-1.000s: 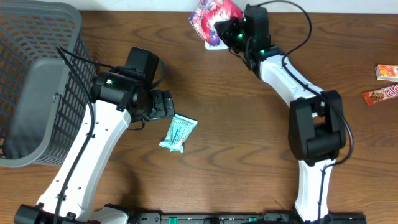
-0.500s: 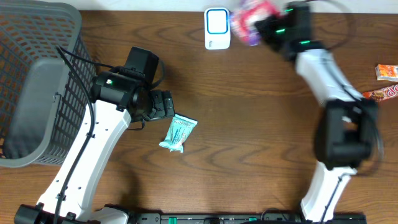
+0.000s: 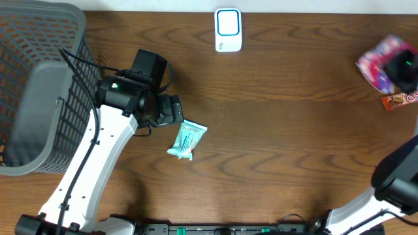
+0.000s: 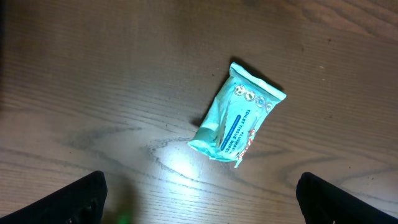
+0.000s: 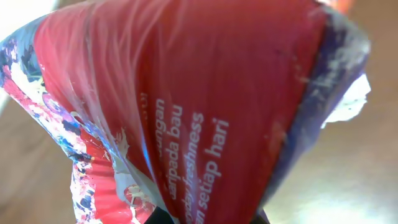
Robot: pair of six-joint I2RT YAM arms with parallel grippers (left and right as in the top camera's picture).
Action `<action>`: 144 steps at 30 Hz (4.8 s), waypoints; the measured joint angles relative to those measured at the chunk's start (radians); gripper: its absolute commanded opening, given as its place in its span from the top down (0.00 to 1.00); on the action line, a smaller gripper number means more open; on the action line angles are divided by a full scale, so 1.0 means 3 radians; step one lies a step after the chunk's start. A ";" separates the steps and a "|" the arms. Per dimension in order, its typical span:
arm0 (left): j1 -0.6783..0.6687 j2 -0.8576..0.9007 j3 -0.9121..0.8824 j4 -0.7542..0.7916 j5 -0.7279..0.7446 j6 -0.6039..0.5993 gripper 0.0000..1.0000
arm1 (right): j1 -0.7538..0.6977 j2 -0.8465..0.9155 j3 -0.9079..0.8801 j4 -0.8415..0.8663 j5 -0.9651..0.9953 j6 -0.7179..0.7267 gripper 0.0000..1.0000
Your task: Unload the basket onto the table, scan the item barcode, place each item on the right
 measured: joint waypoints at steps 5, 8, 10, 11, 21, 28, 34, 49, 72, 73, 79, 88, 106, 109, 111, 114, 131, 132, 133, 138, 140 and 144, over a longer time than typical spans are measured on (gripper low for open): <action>0.0000 0.0000 0.0000 0.0001 0.0000 0.0000 0.02 | -0.0317 0.0164 -0.0001 -0.0070 0.0151 -0.0164 0.25; 0.0000 0.0000 0.0000 0.0001 -0.0001 0.0000 0.02 | -0.0411 0.0242 -0.0001 -0.0116 0.0242 -0.0215 0.01; 0.0000 0.0000 0.0000 0.0000 0.0000 0.0000 0.02 | -0.0440 0.0289 -0.0001 -0.0156 0.0272 -0.0247 0.01; 0.0000 0.0000 0.0000 0.0001 -0.0001 0.0000 0.02 | -0.0441 0.0303 -0.0001 -0.0174 0.0258 -0.0267 0.01; 0.0000 0.0000 0.0000 0.0000 0.0000 0.0000 0.02 | -0.0111 0.0312 -0.0001 -0.0202 -0.1174 -0.0601 0.06; 0.0000 0.0000 0.0000 0.0003 0.0000 0.0000 0.02 | 0.0725 0.0312 0.0000 -0.0618 -0.1985 -0.0912 0.01; 0.0000 0.0000 0.0000 0.0001 -0.0001 0.0000 0.02 | 0.1668 0.0312 -0.0042 -0.0910 -0.2037 -0.1005 0.01; 0.0000 0.0000 0.0000 0.0001 -0.0001 0.0000 0.02 | 0.3346 0.0312 -0.1036 0.0676 -0.2284 0.0362 0.08; 0.0000 0.0000 0.0000 0.0001 -0.0001 0.0000 0.02 | 0.4089 0.0310 -0.1497 0.1184 -0.1670 0.1663 0.99; 0.0000 0.0000 0.0000 0.0003 -0.0001 0.0000 0.02 | 0.4075 0.0308 -0.1497 0.1174 -0.1685 0.1617 0.99; 0.0000 0.0000 0.0000 0.0000 0.0000 0.0000 0.02 | 0.3835 0.0285 -0.1442 0.0843 -0.1720 0.1039 0.99; 0.0000 0.0000 0.0000 0.0001 0.0000 0.0000 0.02 | 0.3024 0.0285 -0.1114 -0.0045 -0.1301 0.0060 0.99; 0.0000 0.0000 0.0000 0.0001 0.0000 0.0000 0.02 | 0.2827 0.0285 -0.0797 -0.0617 -0.1235 -0.0591 0.58; 0.0000 0.0000 0.0000 0.0000 0.0000 0.0000 0.02 | 0.2907 0.0285 -0.0608 -0.0768 -0.1211 -0.0615 0.43; 0.0000 0.0000 0.0000 0.0000 0.0000 0.0000 0.02 | 0.2945 0.0285 -0.0470 -0.0871 -0.1185 -0.0627 0.25; 0.0000 0.0000 0.0000 0.0001 0.0000 0.0000 0.02 | 0.3000 0.0284 -0.0380 -0.0921 -0.1151 -0.0594 0.06; 0.0000 0.0000 -0.0001 0.0001 0.0000 0.0000 0.02 | 0.3141 0.0200 -0.1411 0.0179 -0.0921 0.0109 0.99; 0.0000 0.0000 -0.0001 0.0003 -0.0001 0.0000 0.02 | 0.3151 0.0200 -0.1437 0.0186 -0.0954 0.0139 0.99; 0.0000 0.0000 -0.0001 0.0001 0.0000 0.0000 0.02 | 0.3151 0.0192 -0.1434 0.0178 -0.0978 0.0161 0.99; 0.0000 0.0000 -0.0001 0.0001 0.0000 0.0000 0.02 | 0.3134 0.0179 -0.1343 0.0017 -0.1031 0.0120 0.99; 0.0000 0.0000 -0.0001 0.0001 0.0000 0.0000 0.02 | 0.3127 0.0179 -0.1177 -0.0172 -0.0930 0.0071 0.99; 0.0000 0.0000 -0.0001 0.0000 -0.0001 0.0000 0.02 | 0.3138 0.0131 -0.0721 -0.0610 -0.0153 0.0037 0.99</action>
